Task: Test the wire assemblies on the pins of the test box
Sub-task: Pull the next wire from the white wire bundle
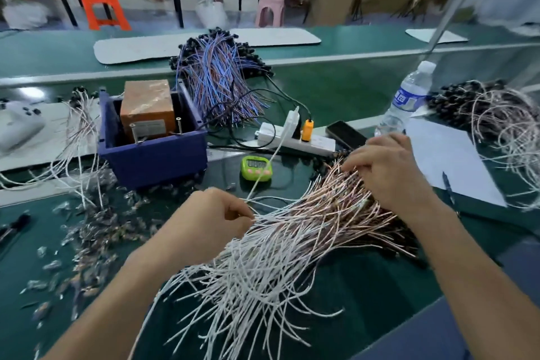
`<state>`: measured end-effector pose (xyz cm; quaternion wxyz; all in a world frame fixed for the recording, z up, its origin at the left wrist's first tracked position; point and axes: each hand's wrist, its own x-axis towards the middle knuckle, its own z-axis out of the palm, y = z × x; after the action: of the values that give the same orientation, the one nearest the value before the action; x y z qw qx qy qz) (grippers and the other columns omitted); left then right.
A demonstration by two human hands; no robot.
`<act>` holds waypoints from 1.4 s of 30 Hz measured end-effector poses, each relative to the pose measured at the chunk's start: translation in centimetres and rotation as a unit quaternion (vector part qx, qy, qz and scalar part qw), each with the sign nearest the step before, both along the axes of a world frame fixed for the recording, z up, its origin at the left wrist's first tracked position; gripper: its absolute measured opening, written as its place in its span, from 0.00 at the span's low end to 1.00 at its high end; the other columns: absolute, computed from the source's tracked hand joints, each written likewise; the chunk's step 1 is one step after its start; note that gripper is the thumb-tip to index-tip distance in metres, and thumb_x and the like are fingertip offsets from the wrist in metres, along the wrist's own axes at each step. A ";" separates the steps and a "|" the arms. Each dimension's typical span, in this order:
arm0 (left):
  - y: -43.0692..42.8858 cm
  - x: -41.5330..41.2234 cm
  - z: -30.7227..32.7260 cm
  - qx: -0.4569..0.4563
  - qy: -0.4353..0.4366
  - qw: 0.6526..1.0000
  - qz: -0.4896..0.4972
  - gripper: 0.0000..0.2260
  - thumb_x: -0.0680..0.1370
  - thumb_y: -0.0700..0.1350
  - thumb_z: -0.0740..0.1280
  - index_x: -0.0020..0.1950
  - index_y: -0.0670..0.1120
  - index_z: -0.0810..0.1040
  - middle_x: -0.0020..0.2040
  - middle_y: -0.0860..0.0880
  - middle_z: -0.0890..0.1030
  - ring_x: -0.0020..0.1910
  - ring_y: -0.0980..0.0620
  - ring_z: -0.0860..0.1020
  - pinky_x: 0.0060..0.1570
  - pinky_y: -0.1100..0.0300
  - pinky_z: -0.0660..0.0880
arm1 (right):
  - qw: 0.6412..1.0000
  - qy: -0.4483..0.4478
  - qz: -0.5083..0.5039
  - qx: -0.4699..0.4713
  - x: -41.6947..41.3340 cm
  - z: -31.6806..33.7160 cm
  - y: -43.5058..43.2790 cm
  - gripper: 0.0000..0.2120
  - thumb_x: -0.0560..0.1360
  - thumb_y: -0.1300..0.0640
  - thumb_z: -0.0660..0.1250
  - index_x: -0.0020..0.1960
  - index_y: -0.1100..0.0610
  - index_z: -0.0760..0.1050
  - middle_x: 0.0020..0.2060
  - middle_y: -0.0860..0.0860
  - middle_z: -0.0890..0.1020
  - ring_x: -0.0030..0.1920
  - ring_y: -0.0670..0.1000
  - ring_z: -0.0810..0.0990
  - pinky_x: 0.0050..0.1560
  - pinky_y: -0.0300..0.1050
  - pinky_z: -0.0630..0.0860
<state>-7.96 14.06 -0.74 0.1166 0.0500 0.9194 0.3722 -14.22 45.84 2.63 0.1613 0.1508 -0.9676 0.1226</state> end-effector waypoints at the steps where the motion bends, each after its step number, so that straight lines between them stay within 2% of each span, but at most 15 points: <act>1: 0.9 0.2 -0.2 -0.057 0.028 0.998 -0.017 0.06 0.79 0.51 0.71 0.44 0.60 0.86 0.35 0.62 0.84 0.25 0.60 0.76 0.28 0.67 0.74 | 1.000 -0.010 -0.003 -0.002 -0.1 -0.9 0.4 0.14 0.75 0.66 0.72 0.45 0.48 0.88 0.46 0.45 0.88 0.56 0.53 0.78 0.65 0.52 0.62; 3: 2.3 0.4 -0.5 -0.159 0.119 0.979 -0.042 0.05 0.78 0.55 0.71 0.49 0.60 0.87 0.42 0.62 0.86 0.36 0.63 0.81 0.46 0.62 0.80 | 0.999 -0.046 -0.007 -0.012 0.0 -2.6 0.9 0.14 0.77 0.67 0.70 0.50 0.50 0.88 0.51 0.47 0.88 0.60 0.54 0.78 0.68 0.50 0.62; 5: 3.4 0.0 -0.9 -0.168 0.169 0.970 -0.040 0.14 0.76 0.61 0.71 0.60 0.60 0.84 0.55 0.59 0.86 0.54 0.57 0.82 0.62 0.54 0.76 | 0.996 -0.082 -0.010 -0.044 0.3 -3.7 1.4 0.17 0.77 0.69 0.66 0.56 0.51 0.87 0.58 0.47 0.86 0.66 0.53 0.75 0.73 0.47 0.63; 10: 6.1 -2.5 -1.9 -0.076 0.107 0.985 -0.116 0.40 0.72 0.69 0.71 0.81 0.61 0.60 0.80 0.59 0.63 0.78 0.57 0.61 0.74 0.58 0.54 | 0.992 -0.073 -0.002 -0.102 1.2 -3.6 0.2 0.23 0.75 0.69 0.65 0.63 0.48 0.83 0.62 0.42 0.82 0.65 0.42 0.71 0.71 0.30 0.56; 13: 7.9 -3.9 -2.9 -0.145 0.039 0.973 -0.177 0.47 0.73 0.70 0.67 0.84 0.55 0.49 0.84 0.55 0.54 0.81 0.53 0.55 0.77 0.54 0.49 | 0.985 -0.120 0.062 -0.108 2.3 -4.8 -3.3 0.19 0.78 0.60 0.64 0.66 0.48 0.80 0.63 0.46 0.81 0.62 0.40 0.69 0.71 0.39 0.61; 16: 8.3 -3.8 -3.8 -0.233 0.051 0.949 -0.204 0.40 0.78 0.72 0.56 0.82 0.50 0.58 0.81 0.49 0.65 0.80 0.50 0.62 0.79 0.48 0.53 | 0.989 -0.117 0.047 -0.078 2.8 -7.4 -5.3 0.16 0.81 0.51 0.62 0.67 0.49 0.80 0.63 0.48 0.82 0.63 0.42 0.67 0.71 0.41 0.58; 18: 7.9 -3.2 -4.1 -0.257 0.073 0.946 -0.184 0.34 0.78 0.71 0.52 0.76 0.50 0.68 0.70 0.48 0.75 0.72 0.47 0.71 0.74 0.48 0.61 | 0.994 -0.084 0.023 -0.065 2.7 -8.5 -5.5 0.14 0.81 0.50 0.62 0.59 0.50 0.84 0.55 0.49 0.85 0.59 0.47 0.73 0.70 0.43 0.60; 21: 7.6 -2.3 -4.2 -0.241 0.044 0.955 -0.169 0.30 0.80 0.69 0.56 0.71 0.48 0.72 0.62 0.48 0.76 0.64 0.47 0.75 0.65 0.49 0.70 | 0.997 -0.044 0.003 -0.071 2.6 -9.4 -5.7 0.15 0.80 0.49 0.60 0.45 0.49 0.84 0.42 0.45 0.85 0.49 0.48 0.78 0.64 0.47 0.67; 23: 7.4 -1.9 -4.1 -0.233 0.046 0.955 -0.178 0.28 0.81 0.66 0.58 0.72 0.48 0.72 0.58 0.50 0.74 0.60 0.49 0.74 0.63 0.51 0.71 | 0.996 -0.045 0.005 -0.082 2.5 -9.5 -5.8 0.15 0.80 0.49 0.60 0.41 0.49 0.83 0.40 0.44 0.84 0.46 0.47 0.77 0.63 0.47 0.67; 27: 6.5 -1.3 -3.4 -0.165 0.057 0.971 -0.161 0.26 0.82 0.63 0.61 0.76 0.51 0.69 0.63 0.53 0.75 0.64 0.51 0.74 0.66 0.53 0.70 | 0.992 -0.092 0.018 -0.089 2.1 -8.8 -5.7 0.15 0.78 0.47 0.60 0.44 0.48 0.85 0.44 0.43 0.85 0.50 0.44 0.76 0.64 0.42 0.61; 30: 5.9 -0.7 -2.9 -0.105 0.147 0.976 -0.125 0.21 0.82 0.59 0.63 0.73 0.54 0.74 0.66 0.57 0.78 0.65 0.55 0.75 0.66 0.58 0.67 | 0.981 -0.118 0.017 -0.153 2.3 -8.0 -6.8 0.15 0.78 0.47 0.60 0.47 0.48 0.85 0.45 0.41 0.85 0.51 0.42 0.74 0.64 0.43 0.63; 34: 4.3 -0.2 -2.1 -0.006 0.138 0.989 -0.045 0.11 0.80 0.51 0.68 0.61 0.57 0.84 0.58 0.62 0.83 0.57 0.59 0.79 0.61 0.57 0.74 | 0.959 -0.156 0.040 -0.233 3.2 -7.1 -10.9 0.13 0.77 0.52 0.62 0.49 0.48 0.86 0.42 0.39 0.85 0.47 0.39 0.80 0.49 0.34 0.74; 37: 1.4 -0.4 -2.0 0.022 0.106 0.994 0.017 0.08 0.78 0.47 0.70 0.52 0.56 0.88 0.48 0.62 0.85 0.48 0.63 0.81 0.52 0.60 0.76 | 0.941 -0.189 0.061 -0.275 3.7 -6.6 -14.0 0.13 0.78 0.56 0.63 0.50 0.49 0.86 0.43 0.41 0.87 0.47 0.38 0.81 0.45 0.29 0.76; 40: -2.1 -0.5 -1.6 0.063 0.075 0.993 0.073 0.08 0.78 0.48 0.71 0.45 0.61 0.88 0.39 0.61 0.86 0.39 0.63 0.82 0.38 0.66 0.76 | 0.925 -0.210 0.082 -0.305 3.9 -5.8 -16.9 0.12 0.79 0.58 0.63 0.51 0.50 0.86 0.38 0.41 0.85 0.40 0.38 0.81 0.38 0.31 0.74; 42: -4.2 -0.1 -1.1 0.099 0.076 0.986 0.107 0.10 0.78 0.47 0.72 0.42 0.62 0.87 0.36 0.58 0.86 0.34 0.60 0.82 0.36 0.63 0.78 | 0.913 -0.225 0.086 -0.329 4.1 -5.1 -19.2 0.12 0.79 0.57 0.63 0.50 0.50 0.86 0.35 0.42 0.85 0.36 0.40 0.81 0.33 0.34 0.75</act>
<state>-8.02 9.86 -1.83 0.0005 -0.0093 0.8841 0.4673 -10.11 26.67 -2.42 -0.0311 0.1405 -0.8662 0.4785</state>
